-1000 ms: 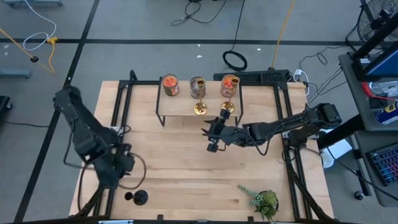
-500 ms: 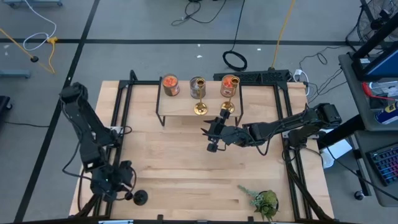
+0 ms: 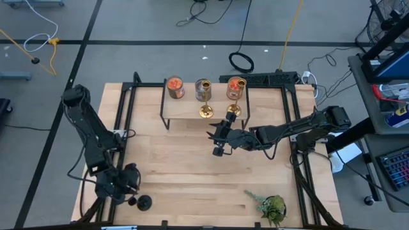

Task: Pick & Place candle stick holders
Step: Put the black candle holder on the shelf

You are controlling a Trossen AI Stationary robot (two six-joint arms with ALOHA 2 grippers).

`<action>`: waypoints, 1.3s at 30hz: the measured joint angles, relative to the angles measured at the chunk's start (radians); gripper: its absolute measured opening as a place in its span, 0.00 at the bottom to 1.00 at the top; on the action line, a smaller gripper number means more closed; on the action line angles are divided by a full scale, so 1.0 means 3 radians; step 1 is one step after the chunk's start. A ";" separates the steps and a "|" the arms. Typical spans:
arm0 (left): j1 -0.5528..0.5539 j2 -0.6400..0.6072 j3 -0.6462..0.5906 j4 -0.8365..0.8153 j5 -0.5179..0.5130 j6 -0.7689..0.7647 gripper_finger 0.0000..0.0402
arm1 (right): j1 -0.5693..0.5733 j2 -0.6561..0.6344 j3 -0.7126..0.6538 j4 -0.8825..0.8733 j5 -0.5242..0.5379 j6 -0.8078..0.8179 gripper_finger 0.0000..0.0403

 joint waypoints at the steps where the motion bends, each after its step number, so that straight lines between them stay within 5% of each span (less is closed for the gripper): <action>1: 0.0007 0.0000 0.0000 -0.0001 -0.0055 -0.0081 0.23 | 0.0000 0.0000 0.0000 0.0000 0.0001 0.0000 0.38; 7: 0.0098 0.0000 0.0000 -0.0001 -0.0158 -0.0100 0.23 | 0.0000 0.0000 0.0000 0.0000 0.0000 -0.0001 0.38; 14: 0.0098 0.0000 0.0000 0.0163 0.0452 0.0935 0.23 | 0.0000 0.0000 0.0000 0.0000 0.0000 -0.0008 0.38; 19: 0.0098 0.0000 0.0000 0.0473 0.0249 0.1433 0.23 | 0.0000 0.0000 0.0000 0.0001 0.0000 -0.0009 0.38; 39: 0.0050 0.0000 0.0000 0.0674 0.0197 0.1481 0.23 | -0.0001 0.0000 0.0000 0.0001 0.0000 -0.0009 0.38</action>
